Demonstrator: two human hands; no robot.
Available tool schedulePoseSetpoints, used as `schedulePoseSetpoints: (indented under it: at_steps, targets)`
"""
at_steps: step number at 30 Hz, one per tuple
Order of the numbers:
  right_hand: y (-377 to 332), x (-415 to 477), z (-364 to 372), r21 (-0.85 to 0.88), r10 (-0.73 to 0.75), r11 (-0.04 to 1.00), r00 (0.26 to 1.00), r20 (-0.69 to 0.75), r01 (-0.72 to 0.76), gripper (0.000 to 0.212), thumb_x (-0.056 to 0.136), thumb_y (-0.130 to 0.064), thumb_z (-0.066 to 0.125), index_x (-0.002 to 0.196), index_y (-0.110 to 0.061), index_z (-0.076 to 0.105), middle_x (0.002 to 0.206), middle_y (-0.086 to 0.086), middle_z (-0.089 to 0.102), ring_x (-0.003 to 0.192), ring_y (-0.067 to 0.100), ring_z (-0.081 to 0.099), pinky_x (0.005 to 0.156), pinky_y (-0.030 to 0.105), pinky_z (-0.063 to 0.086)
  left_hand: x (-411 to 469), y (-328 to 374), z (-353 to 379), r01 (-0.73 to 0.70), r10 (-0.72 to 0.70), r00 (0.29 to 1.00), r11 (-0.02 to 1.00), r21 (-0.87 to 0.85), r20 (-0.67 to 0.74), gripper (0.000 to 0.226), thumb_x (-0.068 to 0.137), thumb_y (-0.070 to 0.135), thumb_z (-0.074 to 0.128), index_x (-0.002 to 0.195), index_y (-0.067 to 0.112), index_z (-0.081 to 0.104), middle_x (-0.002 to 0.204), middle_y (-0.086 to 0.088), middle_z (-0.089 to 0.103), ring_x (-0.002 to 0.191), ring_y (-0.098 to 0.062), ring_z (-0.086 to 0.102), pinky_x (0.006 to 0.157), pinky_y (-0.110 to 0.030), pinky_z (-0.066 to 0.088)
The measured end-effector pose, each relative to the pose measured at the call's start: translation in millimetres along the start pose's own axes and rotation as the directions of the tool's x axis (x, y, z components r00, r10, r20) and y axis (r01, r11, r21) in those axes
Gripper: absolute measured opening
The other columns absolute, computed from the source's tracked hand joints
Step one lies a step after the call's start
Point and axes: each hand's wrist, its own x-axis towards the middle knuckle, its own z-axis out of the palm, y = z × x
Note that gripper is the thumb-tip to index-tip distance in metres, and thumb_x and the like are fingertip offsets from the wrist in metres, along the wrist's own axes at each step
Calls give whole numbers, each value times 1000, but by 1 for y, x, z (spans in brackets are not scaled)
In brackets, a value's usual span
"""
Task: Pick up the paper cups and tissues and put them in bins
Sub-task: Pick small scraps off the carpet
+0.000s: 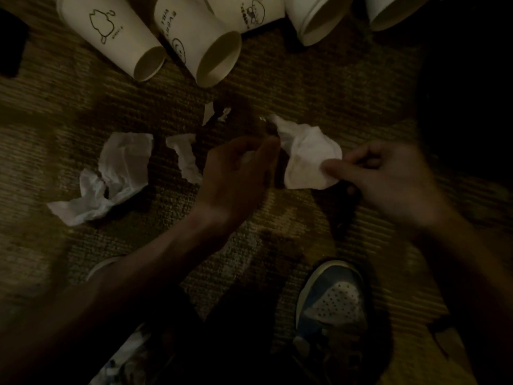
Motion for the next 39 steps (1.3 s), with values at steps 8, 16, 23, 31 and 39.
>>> schedulePoseSetpoints:
  at_steps: [8,16,23,31,39]
  targets:
    - [-27,-26,20,333,-146,943,903,405,4,37,61,-30,71,93,-13,69,79,15,69,62,19,62,56,23,48,-5,3,8,98,-83,977,993,-68,196,40,78,67,54,65,34,73,59,11,68,53,2,64,43,-12,42]
    - [-23,-23,41,424,-8,895,945,328,-140,59,69,-62,61,102,-13,68,83,4,74,70,20,70,65,36,54,-11,-2,-8,25,0,980,992,-124,199,46,88,48,45,74,6,59,43,8,51,39,-2,50,41,-17,38]
    - [-34,-19,60,482,-44,871,962,270,-95,20,66,-38,66,79,-24,73,77,-5,74,65,7,68,52,20,52,-17,-4,-31,-51,47,989,998,25,143,42,101,25,50,60,18,53,41,13,49,38,0,48,42,-16,36]
    - [-48,-40,116,479,-363,870,811,458,119,30,94,-16,55,73,-29,71,65,-13,66,63,-1,61,60,17,46,-21,-7,-61,44,-66,976,993,-113,-205,19,90,35,67,87,18,59,67,4,70,58,-10,68,48,-22,50]
    - [-61,-13,123,145,-483,875,849,212,462,25,94,-31,63,118,-35,62,86,-6,69,78,9,65,67,23,52,-12,4,-111,-150,179,897,983,101,-405,12,92,24,66,80,28,62,69,11,71,58,-10,69,44,-27,52]
